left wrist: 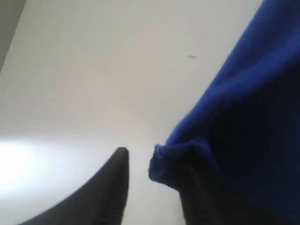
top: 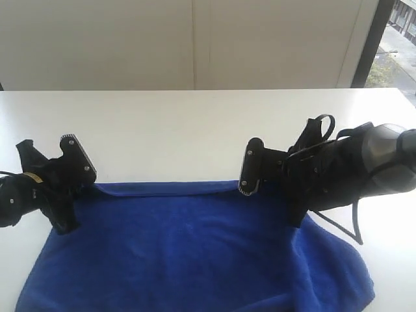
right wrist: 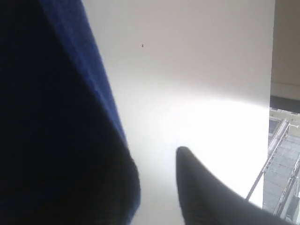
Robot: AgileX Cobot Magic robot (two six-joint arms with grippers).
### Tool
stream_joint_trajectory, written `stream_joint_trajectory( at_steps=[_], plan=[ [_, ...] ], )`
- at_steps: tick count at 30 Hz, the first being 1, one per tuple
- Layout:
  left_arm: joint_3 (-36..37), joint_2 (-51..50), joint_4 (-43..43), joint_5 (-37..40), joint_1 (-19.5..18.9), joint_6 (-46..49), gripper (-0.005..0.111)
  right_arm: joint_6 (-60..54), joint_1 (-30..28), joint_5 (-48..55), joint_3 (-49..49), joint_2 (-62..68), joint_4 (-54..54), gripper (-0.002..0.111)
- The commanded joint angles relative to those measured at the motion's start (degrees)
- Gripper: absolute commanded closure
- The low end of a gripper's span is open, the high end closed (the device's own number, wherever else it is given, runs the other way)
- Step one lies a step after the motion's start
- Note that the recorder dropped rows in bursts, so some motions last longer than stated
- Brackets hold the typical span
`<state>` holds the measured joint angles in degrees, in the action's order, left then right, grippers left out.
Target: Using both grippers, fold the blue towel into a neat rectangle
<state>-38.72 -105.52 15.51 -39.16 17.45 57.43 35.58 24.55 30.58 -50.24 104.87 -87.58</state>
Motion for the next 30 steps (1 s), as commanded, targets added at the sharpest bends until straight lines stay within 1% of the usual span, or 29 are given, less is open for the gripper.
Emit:
stream_joint_trajectory(
  at_steps=[1,3,6,8,14,17,19,21,24,25,27,30],
  plan=[
    [-0.74,-0.05,4.02,-5.26,-0.16,2.59,0.042,0.81,-0.58,2.59,-0.50,0.05,-1.44,0.053],
    [-0.74,-0.05,6.87,-9.90,-0.16,4.43,0.041,2.36,-0.58,5.43,-0.50,-0.23,-1.58,0.050],
    [-0.74,0.66,9.93,-16.56,-0.16,5.97,0.041,7.59,-0.58,7.17,-0.50,-2.52,-1.58,0.050],
    [-0.74,2.06,11.20,-16.69,-0.16,5.97,0.041,10.76,-0.58,7.20,-0.50,-5.21,-1.08,0.050],
    [-0.74,6.02,11.69,-12.60,-0.03,5.85,0.041,11.15,-0.58,4.72,-0.50,-12.81,-0.40,0.050],
    [-0.74,8.70,14.96,-7.38,1.24,5.56,0.041,10.67,-0.58,5.08,-0.50,-15.16,0.17,0.050],
    [-0.74,10.87,18.77,-2.84,2.98,5.46,0.041,10.56,-0.58,5.20,-0.50,-15.97,1.13,0.050],
    [-0.74,13.11,20.97,4.78,4.85,5.21,0.041,9.93,-0.58,5.09,-0.50,-16.07,2.57,0.050],
    [-0.74,15.31,20.81,19.19,7.33,2.56,0.043,9.50,-0.58,3.74,-0.50,-15.66,4.76,0.050],
    [-0.74,15.43,20.81,22.60,8.10,1.74,0.044,9.50,-0.58,3.32,-0.50,-15.33,4.85,0.050],
    [-0.74,14.99,20.81,28.34,9.41,0.41,0.053,9.50,-0.58,2.50,-0.50,-14.12,4.85,0.050],
    [-0.74,13.05,20.81,33.75,9.62,-0.32,0.074,9.62,-0.58,2.38,-0.50,-11.89,5.10,0.050]
  ],
)
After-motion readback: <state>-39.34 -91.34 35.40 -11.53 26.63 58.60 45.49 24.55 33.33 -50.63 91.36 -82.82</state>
